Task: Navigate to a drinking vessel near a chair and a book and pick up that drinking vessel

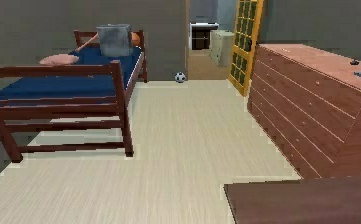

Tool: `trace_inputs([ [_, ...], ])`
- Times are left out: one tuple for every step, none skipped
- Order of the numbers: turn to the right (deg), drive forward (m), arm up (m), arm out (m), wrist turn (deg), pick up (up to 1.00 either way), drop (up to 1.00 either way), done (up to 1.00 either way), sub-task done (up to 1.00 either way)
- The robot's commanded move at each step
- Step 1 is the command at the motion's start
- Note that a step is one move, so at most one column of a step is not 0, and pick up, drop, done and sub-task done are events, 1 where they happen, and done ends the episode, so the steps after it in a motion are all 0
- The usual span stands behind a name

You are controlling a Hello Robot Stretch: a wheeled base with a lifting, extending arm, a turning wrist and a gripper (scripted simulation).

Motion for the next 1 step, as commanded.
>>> trace_inputs([
  [0.0,0.0,0.0,0.0,45.0,0.0,0.0,0.0,0.0],
])
